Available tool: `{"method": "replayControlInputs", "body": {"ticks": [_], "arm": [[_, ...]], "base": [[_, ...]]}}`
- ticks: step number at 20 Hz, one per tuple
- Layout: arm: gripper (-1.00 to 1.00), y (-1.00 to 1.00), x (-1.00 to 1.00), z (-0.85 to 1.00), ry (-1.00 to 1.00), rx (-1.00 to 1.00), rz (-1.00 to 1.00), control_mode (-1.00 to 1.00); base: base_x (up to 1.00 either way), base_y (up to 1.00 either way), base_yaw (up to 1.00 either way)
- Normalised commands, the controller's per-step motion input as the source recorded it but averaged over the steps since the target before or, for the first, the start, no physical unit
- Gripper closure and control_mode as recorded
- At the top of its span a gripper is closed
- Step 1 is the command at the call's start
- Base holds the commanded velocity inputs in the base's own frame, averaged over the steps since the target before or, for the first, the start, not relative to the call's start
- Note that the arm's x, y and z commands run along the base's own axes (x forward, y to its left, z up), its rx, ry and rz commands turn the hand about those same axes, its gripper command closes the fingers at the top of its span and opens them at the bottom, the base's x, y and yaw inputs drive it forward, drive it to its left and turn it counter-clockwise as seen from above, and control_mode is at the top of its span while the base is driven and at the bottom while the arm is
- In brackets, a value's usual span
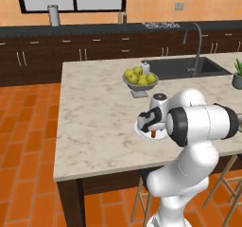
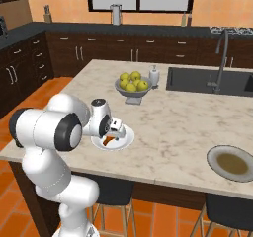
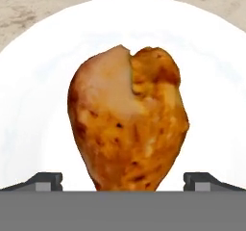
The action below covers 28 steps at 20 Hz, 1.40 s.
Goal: Pick the chicken drumstick and corn from their plates and place them in the bowl. Then put the bowl in the fridge.
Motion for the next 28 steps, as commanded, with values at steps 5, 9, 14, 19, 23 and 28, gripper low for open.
{"method": "replayControlInputs", "body": {"ticks": [5,9,14,19,23,28], "arm": [[1.0,-0.01,0.32,-0.4,0.0,0.02,0.0,-1.0],[1.0,0.0,0.14,-0.31,-0.03,0.0,0.0,-1.0],[1.0,-0.01,-0.16,0.21,-0.13,0.0,0.0,-1.0],[1.0,-0.08,-0.93,0.96,-0.06,0.05,-0.01,-1.0],[1.0,0.0,-1.0,1.0,0.0,0.04,0.0,-1.0],[1.0,0.0,-0.78,0.98,0.04,0.04,0.0,-1.0]], "base": [[0.0,0.0,0.0],[0.0,0.0,0.0],[0.0,0.0,0.0],[0.0,0.0,0.0],[0.0,0.0,0.0],[0.0,0.0,0.0]]}}
